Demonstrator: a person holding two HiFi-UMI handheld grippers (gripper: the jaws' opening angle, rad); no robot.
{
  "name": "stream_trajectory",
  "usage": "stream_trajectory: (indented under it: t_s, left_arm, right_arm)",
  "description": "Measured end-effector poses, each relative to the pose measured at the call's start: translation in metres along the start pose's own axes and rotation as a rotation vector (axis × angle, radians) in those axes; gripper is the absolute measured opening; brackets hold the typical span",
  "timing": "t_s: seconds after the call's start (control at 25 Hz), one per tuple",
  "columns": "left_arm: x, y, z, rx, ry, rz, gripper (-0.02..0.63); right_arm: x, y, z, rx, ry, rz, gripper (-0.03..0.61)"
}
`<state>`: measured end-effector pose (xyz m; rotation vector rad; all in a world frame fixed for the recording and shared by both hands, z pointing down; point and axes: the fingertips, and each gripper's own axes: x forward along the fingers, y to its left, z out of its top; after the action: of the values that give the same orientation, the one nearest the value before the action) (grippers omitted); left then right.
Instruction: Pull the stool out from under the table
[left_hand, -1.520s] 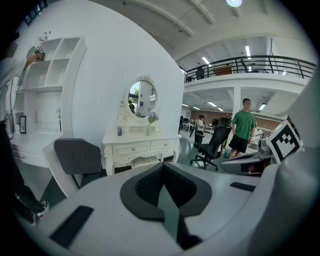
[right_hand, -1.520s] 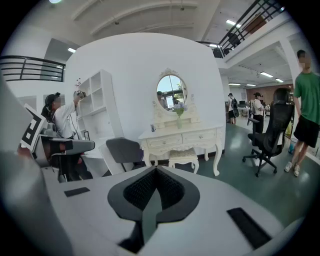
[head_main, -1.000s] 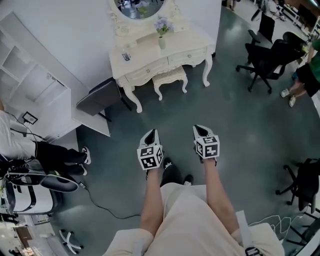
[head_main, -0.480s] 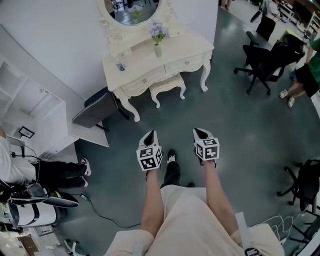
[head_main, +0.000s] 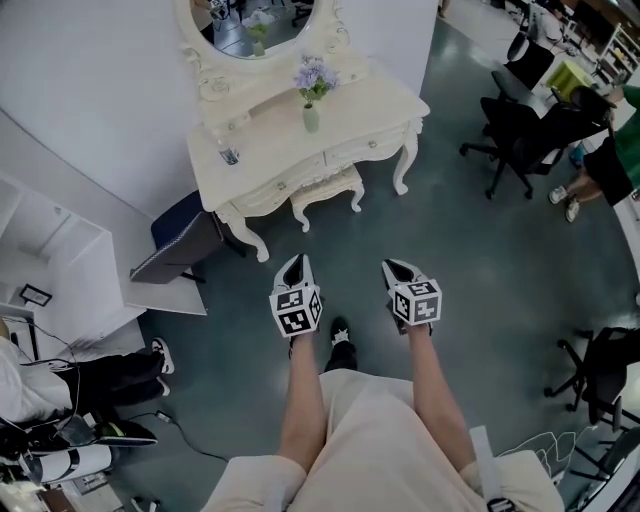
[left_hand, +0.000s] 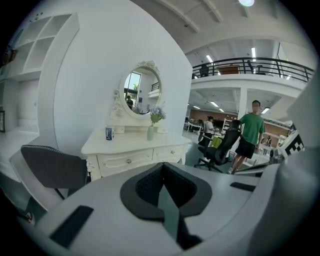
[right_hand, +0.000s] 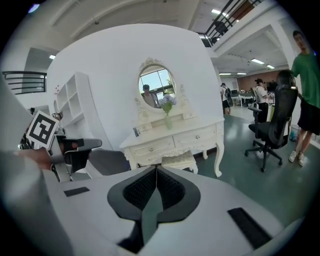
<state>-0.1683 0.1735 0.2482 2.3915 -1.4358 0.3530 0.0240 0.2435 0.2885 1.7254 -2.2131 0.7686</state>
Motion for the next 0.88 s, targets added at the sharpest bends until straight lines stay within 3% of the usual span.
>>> stream_trajectory:
  t_s: [0.52, 0.88]
  left_arm:
    - [0.095, 0.083, 0.006, -0.020, 0.051, -0.034, 0.014]
    - [0.167, 0.104, -0.012, 0.049, 0.116, -0.054, 0.014]
  right_arm:
    - [0.096, -0.045, 0.039, 0.052, -0.018, -0.147, 0.044]
    - [0.157, -0.112, 0.050, -0.029, 0.059, -0.119, 0.044]
